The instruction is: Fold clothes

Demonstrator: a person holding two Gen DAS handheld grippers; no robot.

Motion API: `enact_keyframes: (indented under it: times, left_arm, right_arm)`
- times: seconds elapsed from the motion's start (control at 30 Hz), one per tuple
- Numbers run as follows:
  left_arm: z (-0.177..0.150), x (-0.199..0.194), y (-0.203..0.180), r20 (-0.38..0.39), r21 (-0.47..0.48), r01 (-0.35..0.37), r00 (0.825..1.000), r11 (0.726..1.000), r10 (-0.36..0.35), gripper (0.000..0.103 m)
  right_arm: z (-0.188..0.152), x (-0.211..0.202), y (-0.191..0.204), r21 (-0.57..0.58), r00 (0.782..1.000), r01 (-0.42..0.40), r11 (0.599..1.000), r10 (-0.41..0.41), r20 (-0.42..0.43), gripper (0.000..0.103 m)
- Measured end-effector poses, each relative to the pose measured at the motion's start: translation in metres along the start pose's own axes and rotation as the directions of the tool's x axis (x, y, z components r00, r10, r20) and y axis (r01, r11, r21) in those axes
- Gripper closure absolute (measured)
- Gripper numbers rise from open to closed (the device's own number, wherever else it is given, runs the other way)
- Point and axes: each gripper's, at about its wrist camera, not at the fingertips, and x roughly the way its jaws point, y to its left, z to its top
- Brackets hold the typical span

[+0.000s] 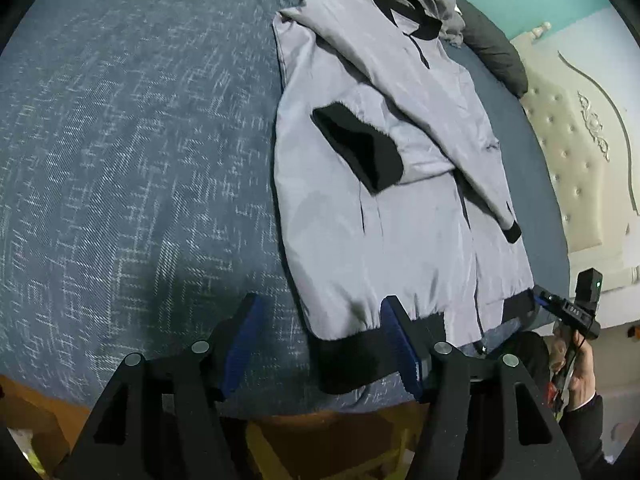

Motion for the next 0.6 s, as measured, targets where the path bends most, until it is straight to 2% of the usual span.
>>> enact_keyframes:
  times: [0.17, 0.33, 0.57, 0.6]
  left_arm:
    - [-0.008, 0.011, 0.001, -0.033, -0.007, -0.008, 0.999, 1.0, 0.008, 0.037]
    - [-0.016, 0.026, 0.004, -0.064, -0.03, 0.015, 0.998, 0.999, -0.017, 0.037]
    - [-0.02, 0.035, -0.005, -0.065, 0.002, 0.036, 0.997, 0.999, -0.036, 0.038]
    - [-0.02, 0.035, -0.007, -0.065, 0.01, 0.038, 0.997, 0.999, -0.037, 0.043]
  right_arm:
    - [-0.001, 0.008, 0.001, 0.0, 1.0, -0.002, 1.0, 0.002, -0.018, 0.049]
    - [-0.002, 0.011, 0.003, -0.006, 0.999, -0.027, 1.0, 0.026, -0.021, 0.049]
    - [-0.002, 0.017, 0.005, -0.004, 0.998, -0.048, 0.999, 0.048, -0.049, 0.049]
    - [-0.002, 0.018, 0.006, -0.01, 0.998, -0.05, 0.999, 0.049, -0.05, 0.051]
